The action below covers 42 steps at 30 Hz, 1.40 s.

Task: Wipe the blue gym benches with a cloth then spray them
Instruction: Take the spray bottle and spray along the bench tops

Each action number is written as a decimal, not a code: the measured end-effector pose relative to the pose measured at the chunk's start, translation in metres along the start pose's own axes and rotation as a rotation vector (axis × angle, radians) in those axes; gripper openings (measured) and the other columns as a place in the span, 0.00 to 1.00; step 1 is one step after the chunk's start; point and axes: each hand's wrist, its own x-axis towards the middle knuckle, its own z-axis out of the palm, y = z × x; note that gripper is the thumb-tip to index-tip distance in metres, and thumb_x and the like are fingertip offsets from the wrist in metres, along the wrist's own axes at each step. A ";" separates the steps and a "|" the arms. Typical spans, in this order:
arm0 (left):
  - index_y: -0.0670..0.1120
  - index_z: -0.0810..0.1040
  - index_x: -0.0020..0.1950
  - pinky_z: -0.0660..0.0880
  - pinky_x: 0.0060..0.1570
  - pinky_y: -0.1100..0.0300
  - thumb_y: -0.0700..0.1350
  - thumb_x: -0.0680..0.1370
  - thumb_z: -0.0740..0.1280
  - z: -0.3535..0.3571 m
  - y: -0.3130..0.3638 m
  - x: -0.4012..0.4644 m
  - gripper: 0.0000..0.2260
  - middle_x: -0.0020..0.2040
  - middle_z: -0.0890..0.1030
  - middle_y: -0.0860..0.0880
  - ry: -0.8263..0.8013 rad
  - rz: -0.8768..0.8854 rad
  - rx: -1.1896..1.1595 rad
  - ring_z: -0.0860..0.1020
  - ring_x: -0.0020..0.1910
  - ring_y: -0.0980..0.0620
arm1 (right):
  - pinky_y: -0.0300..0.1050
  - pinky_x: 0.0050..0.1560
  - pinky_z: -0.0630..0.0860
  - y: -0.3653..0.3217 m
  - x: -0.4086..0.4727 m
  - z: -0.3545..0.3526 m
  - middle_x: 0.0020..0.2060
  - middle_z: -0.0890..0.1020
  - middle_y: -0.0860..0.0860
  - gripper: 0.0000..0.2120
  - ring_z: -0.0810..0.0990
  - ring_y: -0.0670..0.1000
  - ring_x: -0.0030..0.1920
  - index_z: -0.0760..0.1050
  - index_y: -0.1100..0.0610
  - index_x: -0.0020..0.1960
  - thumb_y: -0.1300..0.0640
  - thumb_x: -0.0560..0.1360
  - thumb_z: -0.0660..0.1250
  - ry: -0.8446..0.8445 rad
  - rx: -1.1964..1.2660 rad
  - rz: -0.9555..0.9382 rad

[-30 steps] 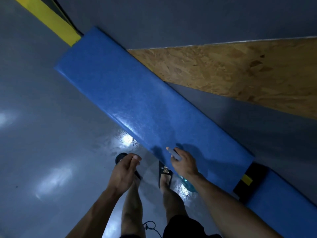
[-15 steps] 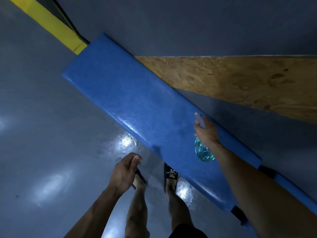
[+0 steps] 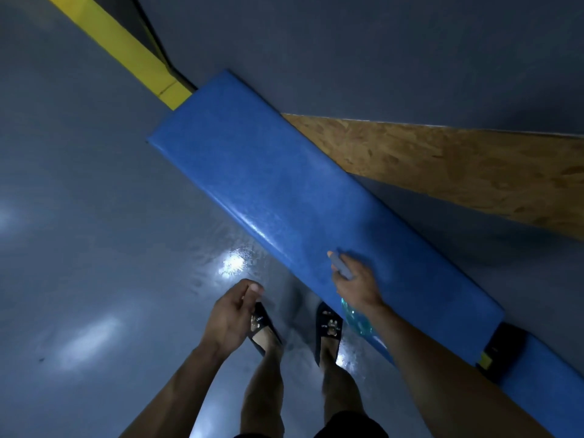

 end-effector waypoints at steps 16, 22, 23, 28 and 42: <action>0.57 0.78 0.48 0.74 0.43 0.59 0.67 0.80 0.56 -0.084 -0.017 0.020 0.18 0.43 0.83 0.58 0.069 -0.031 -0.018 0.80 0.42 0.63 | 0.58 0.35 0.80 -0.086 0.036 0.042 0.30 0.77 0.50 0.05 0.80 0.58 0.32 0.74 0.48 0.45 0.51 0.70 0.63 0.092 0.051 0.044; 0.57 0.79 0.48 0.73 0.43 0.62 0.69 0.77 0.55 -0.111 0.004 0.047 0.20 0.44 0.83 0.57 0.097 -0.028 -0.048 0.80 0.43 0.62 | 0.47 0.34 0.79 -0.141 0.093 -0.003 0.34 0.78 0.53 0.03 0.78 0.54 0.32 0.72 0.55 0.43 0.55 0.74 0.64 0.230 0.043 0.008; 0.57 0.79 0.48 0.73 0.42 0.62 0.70 0.75 0.55 -0.115 0.009 0.053 0.21 0.43 0.83 0.58 0.101 -0.023 -0.054 0.80 0.43 0.62 | 0.49 0.34 0.76 -0.148 0.102 -0.009 0.35 0.78 0.54 0.02 0.77 0.55 0.32 0.72 0.55 0.44 0.57 0.75 0.64 0.246 0.038 0.001; 0.55 0.79 0.48 0.73 0.43 0.61 0.63 0.79 0.56 -0.130 0.024 0.079 0.17 0.44 0.84 0.55 0.112 -0.032 -0.050 0.80 0.42 0.61 | 0.51 0.37 0.68 -0.177 0.129 -0.022 0.38 0.75 0.53 0.02 0.73 0.59 0.35 0.70 0.53 0.45 0.57 0.76 0.62 0.224 -0.087 0.052; 0.55 0.79 0.49 0.73 0.41 0.62 0.63 0.80 0.57 -0.172 0.057 0.123 0.16 0.44 0.83 0.55 0.177 -0.067 -0.045 0.80 0.41 0.63 | 0.52 0.51 0.77 -0.221 0.104 0.067 0.49 0.81 0.52 0.18 0.79 0.59 0.51 0.76 0.50 0.60 0.47 0.74 0.59 -0.253 -0.220 -0.158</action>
